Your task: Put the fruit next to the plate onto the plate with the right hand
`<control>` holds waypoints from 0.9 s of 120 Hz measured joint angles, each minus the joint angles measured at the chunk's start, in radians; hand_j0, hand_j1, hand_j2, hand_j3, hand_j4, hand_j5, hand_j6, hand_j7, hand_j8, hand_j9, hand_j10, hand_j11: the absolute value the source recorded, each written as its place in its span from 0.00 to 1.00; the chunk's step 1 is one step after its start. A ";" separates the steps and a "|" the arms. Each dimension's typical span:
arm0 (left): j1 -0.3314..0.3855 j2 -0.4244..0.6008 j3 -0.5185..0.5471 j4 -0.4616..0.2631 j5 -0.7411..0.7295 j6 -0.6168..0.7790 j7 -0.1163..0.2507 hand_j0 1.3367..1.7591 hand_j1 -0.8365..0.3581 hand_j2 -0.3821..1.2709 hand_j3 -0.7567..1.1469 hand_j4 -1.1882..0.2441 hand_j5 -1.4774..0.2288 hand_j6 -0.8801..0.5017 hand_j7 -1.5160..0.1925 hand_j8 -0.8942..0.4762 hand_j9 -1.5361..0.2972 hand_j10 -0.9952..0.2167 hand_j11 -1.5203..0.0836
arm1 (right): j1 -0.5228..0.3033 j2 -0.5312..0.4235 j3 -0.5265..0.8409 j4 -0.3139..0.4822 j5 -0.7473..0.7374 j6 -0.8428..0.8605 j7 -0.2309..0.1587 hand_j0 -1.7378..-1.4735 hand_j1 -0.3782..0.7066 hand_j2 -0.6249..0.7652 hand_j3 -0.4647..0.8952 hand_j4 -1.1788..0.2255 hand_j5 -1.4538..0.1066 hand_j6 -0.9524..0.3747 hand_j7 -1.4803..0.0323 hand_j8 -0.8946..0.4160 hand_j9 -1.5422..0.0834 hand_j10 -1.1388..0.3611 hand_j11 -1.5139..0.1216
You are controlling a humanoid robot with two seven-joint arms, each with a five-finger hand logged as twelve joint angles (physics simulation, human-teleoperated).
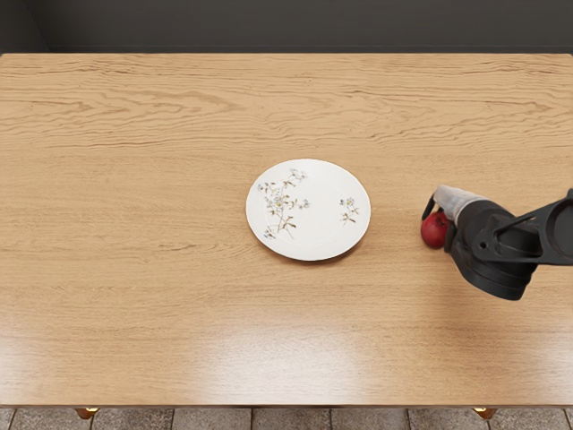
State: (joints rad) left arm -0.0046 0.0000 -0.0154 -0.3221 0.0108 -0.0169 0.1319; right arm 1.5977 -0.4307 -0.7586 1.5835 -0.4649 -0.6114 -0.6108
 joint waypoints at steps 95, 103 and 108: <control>0.000 0.000 0.000 0.000 0.000 0.000 0.000 0.76 0.99 0.23 0.40 0.83 0.87 0.64 0.89 0.65 0.84 0.82 0.95 | -0.008 -0.077 0.163 -0.027 0.004 0.015 0.000 0.34 0.57 0.49 0.34 0.49 0.31 0.46 0.37 0.37 0.36 0.30 0.34; 0.000 0.000 0.000 0.000 0.000 0.000 0.000 0.76 0.99 0.23 0.40 0.83 0.87 0.64 0.89 0.65 0.84 0.82 0.95 | -0.007 -0.078 0.190 -0.027 0.004 0.017 0.000 0.34 0.57 0.49 0.34 0.49 0.31 0.45 0.37 0.37 0.36 0.30 0.34; 0.000 0.000 0.000 0.000 0.000 0.000 0.000 0.76 0.99 0.23 0.40 0.83 0.87 0.64 0.89 0.65 0.84 0.82 0.95 | -0.007 -0.078 0.212 -0.028 0.004 0.018 0.000 0.34 0.57 0.49 0.34 0.49 0.31 0.45 0.37 0.37 0.36 0.30 0.34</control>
State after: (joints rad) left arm -0.0046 0.0000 -0.0155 -0.3221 0.0109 -0.0169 0.1319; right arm 1.5909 -0.5092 -0.5470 1.5560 -0.4612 -0.5936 -0.6109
